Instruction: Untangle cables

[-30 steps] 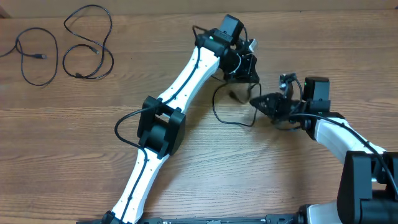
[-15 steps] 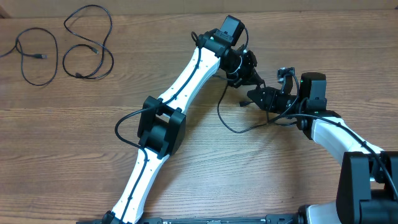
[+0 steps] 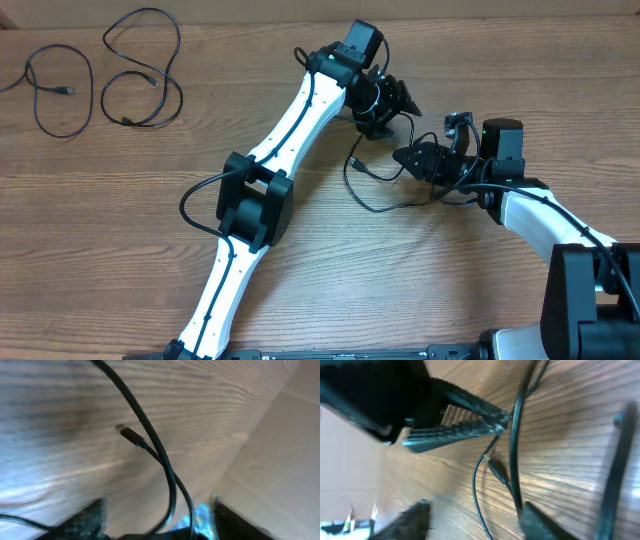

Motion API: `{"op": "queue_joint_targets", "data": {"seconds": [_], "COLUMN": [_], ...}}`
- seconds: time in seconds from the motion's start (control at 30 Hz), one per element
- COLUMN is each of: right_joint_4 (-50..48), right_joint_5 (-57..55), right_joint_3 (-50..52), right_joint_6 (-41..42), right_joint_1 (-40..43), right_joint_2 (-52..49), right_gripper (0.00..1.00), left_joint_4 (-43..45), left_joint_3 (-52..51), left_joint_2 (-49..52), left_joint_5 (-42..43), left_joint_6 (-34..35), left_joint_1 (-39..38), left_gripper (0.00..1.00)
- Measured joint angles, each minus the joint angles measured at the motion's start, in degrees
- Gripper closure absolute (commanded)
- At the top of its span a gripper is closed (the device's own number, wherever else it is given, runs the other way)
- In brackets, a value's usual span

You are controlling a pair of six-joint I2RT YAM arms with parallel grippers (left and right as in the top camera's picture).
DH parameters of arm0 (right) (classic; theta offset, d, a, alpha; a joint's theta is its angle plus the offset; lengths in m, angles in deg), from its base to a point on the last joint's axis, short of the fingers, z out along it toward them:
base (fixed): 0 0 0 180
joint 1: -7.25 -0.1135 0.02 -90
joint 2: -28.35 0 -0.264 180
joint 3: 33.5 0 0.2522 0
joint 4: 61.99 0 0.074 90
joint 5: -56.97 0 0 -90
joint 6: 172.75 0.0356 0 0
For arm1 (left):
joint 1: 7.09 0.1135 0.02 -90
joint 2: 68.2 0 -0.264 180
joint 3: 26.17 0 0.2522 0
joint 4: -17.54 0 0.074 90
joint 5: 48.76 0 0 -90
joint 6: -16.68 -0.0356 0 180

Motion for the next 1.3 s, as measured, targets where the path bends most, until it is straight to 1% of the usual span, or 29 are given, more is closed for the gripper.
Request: {"op": "queue_joint_targets", "data": {"seconds": [0.07,0.13,0.2,0.27,0.37,0.5,0.6,0.67,0.77,0.83,0.93,1.07,1.1,1.27,1.3], "right_joint_4": [0.2,1.7,6.7,15.7,26.0,32.8,37.2,39.6,45.7,49.9,52.7,54.0,54.7,55.6,55.6], "right_joint_5": [0.8,0.6,-2.4,-10.2,-19.5,-28.2,-33.9,-36.0,-37.6,-38.3,-39.0,-38.6,-38.1,-36.9,-36.7], "right_joint_3": [-0.1,-0.8,-2.9,-6.5,-11.1,-17.9,-22.6,-24.5,-28.0,-31.8,-35.4,-36.2,-36.3,-36.3,-36.3], "right_joint_6": [0.0,-0.4,-0.1,-0.9,-2.1,-2.8,-1.5,-0.1,2.7,3.9,4.9,5.4,5.6,5.7,5.7], "right_joint_1": [0.0,0.2,0.4,0.5,0.1,0.1,0.2,0.6,2.8,6.6,12.5,18.0,19.6,21.1,21.1], "right_joint_2": [0.0,0.0,0.0,0.0,0.0,0.1,0.2,0.2,0.2,0.3,1.4,3.8,4.4,4.5,4.5], "right_gripper": [0.13,0.07,0.00,0.00,0.00,0.00,0.00,0.00,0.00,0.00,0.00,0.00,0.00,0.00,0.00], "left_joint_4": [0.0,0.0,0.0,0.0,0.0,0.0,0.1,0.1,0.2,0.2,0.1,-0.5,-0.9,-1.6,-1.6], "left_joint_3": [0.0,0.0,0.0,0.0,0.0,0.0,0.0,0.0,0.0,0.0,0.0,0.0,0.0,0.0,0.0], "left_joint_2": [0.0,0.0,0.0,0.0,0.0,0.0,0.0,0.0,0.0,0.0,0.0,0.0,0.0,0.0,0.0], "left_joint_5": [-2.4,-4.1,-5.6,-6.7,-7.6,-8.7,-8.4,-8.0,-7.8,-8.2,-10.6,-16.2,-19.2,-29.4,-30.4], "left_joint_6": [0.1,0.0,-0.1,-0.2,-0.3,-0.9,-4.5,-7.9,-12.6,-14.8,-16.8,-17.9,-18.5,-23.9,-24.7], "left_joint_1": [0.0,0.0,0.0,0.0,0.0,0.0,0.0,-0.1,-0.8,-1.9,-5.2,-9.3,-10.8,-16.4,-17.4], "left_gripper": [0.00,0.00,0.00,0.01,0.01,0.00,0.00,0.01,0.00,0.00,0.00,0.00,0.00,0.01,0.01]}}
